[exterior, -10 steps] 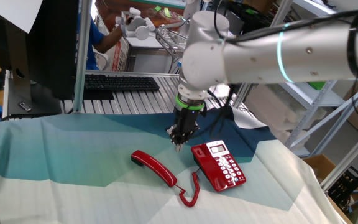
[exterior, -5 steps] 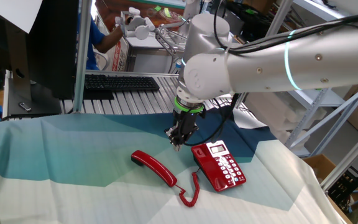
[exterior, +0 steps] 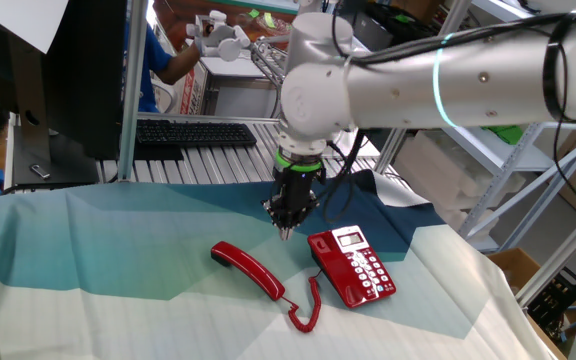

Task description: Place the handset of the telephone on the corresponding phone cradle

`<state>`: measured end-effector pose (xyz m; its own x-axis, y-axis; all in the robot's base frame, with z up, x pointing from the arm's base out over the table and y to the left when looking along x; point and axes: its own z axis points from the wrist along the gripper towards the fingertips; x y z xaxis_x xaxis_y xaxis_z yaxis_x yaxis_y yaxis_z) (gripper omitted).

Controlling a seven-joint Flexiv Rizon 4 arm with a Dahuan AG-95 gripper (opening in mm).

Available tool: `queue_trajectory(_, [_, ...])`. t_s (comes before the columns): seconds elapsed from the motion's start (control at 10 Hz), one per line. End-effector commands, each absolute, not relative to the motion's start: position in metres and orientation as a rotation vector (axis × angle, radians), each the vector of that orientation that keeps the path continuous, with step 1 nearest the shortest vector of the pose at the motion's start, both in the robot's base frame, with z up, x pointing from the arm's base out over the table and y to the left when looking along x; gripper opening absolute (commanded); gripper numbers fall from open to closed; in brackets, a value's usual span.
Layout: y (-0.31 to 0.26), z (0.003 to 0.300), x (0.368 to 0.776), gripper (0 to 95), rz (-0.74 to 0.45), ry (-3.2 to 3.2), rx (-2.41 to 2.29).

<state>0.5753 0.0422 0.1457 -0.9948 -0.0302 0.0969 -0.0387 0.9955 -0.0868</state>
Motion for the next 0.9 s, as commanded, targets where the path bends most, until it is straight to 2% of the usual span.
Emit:
queue_trajectory(0.1, [0.0394, 0.1485, 0.5807, 0.0, 0.068, -3.035, 0.064])
queue_trajectory(0.4, [0.0391, 0.1467, 0.5821, 0.0, 0.1, -3.049, 0.301])
queue_trajectory(0.9, [0.04, 0.1418, 0.5823, 0.0, 0.143, -3.06, 0.359])
